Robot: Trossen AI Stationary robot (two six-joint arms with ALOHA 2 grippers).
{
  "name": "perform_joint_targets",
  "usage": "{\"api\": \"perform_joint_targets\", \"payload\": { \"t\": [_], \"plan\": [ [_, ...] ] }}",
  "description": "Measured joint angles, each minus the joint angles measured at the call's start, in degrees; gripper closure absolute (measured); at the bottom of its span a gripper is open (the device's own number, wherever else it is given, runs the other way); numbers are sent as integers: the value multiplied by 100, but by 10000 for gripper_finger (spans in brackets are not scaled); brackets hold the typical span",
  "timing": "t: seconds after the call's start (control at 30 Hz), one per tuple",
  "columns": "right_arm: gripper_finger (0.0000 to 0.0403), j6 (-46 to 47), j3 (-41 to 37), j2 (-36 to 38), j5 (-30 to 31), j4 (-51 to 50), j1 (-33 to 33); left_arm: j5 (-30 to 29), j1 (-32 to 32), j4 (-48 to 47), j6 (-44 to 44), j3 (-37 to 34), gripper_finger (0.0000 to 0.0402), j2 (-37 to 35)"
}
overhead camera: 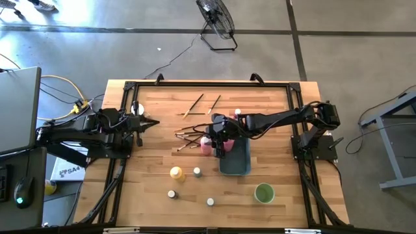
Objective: Pick & Place Paint Supplies
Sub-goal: Put the large pink paint bottle into the blue bin
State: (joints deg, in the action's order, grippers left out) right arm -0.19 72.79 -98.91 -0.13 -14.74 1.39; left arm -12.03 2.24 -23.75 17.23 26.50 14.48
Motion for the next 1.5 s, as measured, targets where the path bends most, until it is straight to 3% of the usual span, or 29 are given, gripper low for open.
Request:
{"api": "perform_joint_targets", "payload": {
  "t": [0.87, 1.5],
  "plan": [
    [287, 52, -5, 80, -2, -66, 0, -1, 0, 0, 0, 0, 402, 1],
    [285, 616, -7, 1833, 12, -810, 44, -2, 0, -4, 0, 0, 402, 0]
  ]
}}
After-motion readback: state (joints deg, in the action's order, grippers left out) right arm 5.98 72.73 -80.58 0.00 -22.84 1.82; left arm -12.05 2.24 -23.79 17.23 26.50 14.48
